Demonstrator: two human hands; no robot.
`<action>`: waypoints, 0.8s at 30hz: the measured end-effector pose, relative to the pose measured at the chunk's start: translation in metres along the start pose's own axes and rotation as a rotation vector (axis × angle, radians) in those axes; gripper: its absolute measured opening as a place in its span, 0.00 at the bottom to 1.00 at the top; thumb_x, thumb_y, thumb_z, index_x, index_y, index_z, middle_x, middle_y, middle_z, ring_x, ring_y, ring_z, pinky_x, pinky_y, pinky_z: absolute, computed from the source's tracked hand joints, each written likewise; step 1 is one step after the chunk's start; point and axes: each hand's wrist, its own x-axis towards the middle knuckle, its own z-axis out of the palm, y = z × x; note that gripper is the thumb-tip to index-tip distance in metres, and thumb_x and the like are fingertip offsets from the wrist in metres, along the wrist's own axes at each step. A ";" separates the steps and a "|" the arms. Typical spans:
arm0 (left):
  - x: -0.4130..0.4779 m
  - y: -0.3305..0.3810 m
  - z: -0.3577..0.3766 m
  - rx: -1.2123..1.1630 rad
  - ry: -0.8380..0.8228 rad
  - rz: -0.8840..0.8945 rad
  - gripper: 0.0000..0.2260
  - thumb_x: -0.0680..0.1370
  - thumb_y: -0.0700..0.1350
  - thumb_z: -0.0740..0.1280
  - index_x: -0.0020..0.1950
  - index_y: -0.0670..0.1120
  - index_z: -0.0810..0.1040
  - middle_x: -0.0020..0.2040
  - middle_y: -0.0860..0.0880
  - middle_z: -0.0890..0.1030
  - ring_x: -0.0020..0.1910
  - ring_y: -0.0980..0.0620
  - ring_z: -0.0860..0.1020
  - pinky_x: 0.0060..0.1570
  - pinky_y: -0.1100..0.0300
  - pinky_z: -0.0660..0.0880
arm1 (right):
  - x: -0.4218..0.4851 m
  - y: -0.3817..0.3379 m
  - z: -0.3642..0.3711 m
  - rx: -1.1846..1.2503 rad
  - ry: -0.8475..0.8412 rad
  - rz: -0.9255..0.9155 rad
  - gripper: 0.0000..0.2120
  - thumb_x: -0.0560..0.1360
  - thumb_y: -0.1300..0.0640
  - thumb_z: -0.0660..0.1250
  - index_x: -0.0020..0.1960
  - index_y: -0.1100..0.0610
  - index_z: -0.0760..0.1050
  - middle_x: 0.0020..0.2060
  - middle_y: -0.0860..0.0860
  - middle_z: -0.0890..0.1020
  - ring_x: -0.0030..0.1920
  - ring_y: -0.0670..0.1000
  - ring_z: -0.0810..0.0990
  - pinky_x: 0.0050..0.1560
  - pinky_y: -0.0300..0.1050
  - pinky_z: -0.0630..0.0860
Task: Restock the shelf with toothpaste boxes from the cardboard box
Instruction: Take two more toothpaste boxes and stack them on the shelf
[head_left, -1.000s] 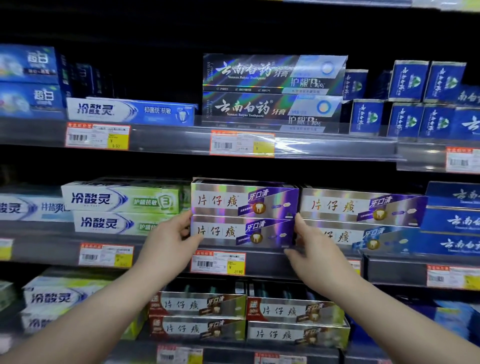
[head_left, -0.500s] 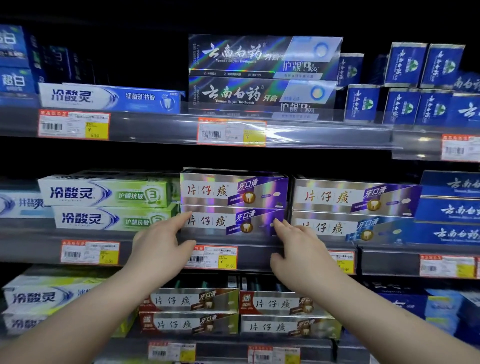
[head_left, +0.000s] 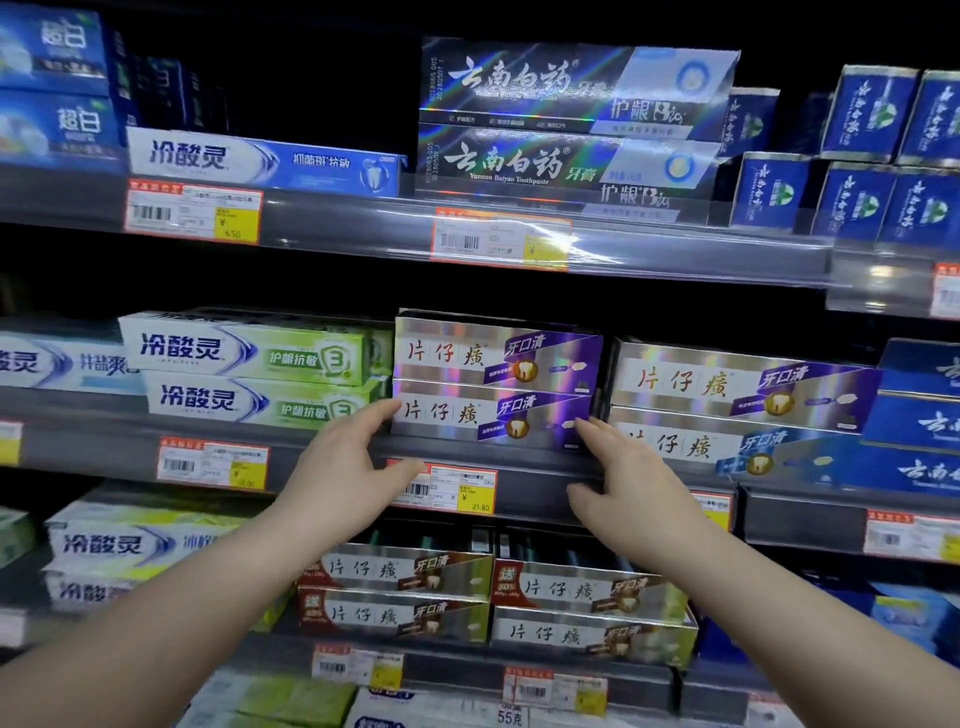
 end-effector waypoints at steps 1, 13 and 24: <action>-0.003 -0.002 0.001 0.000 0.035 0.025 0.27 0.72 0.48 0.69 0.70 0.54 0.65 0.62 0.50 0.72 0.62 0.49 0.70 0.62 0.51 0.69 | -0.001 0.002 0.000 -0.005 0.025 -0.018 0.30 0.74 0.56 0.61 0.73 0.52 0.55 0.74 0.48 0.59 0.72 0.52 0.60 0.71 0.48 0.61; -0.016 -0.027 0.003 0.047 0.142 0.095 0.17 0.69 0.49 0.67 0.56 0.45 0.77 0.50 0.52 0.73 0.52 0.51 0.72 0.53 0.56 0.70 | 0.002 -0.008 0.011 0.043 0.169 -0.252 0.20 0.71 0.55 0.61 0.62 0.54 0.72 0.56 0.52 0.76 0.57 0.54 0.72 0.58 0.50 0.70; -0.044 0.016 -0.083 0.167 -0.226 -0.351 0.34 0.63 0.65 0.58 0.57 0.42 0.77 0.53 0.42 0.77 0.52 0.43 0.77 0.51 0.51 0.76 | -0.007 -0.039 -0.044 0.040 -0.155 -0.175 0.17 0.68 0.56 0.65 0.55 0.58 0.76 0.47 0.59 0.81 0.43 0.64 0.78 0.43 0.54 0.77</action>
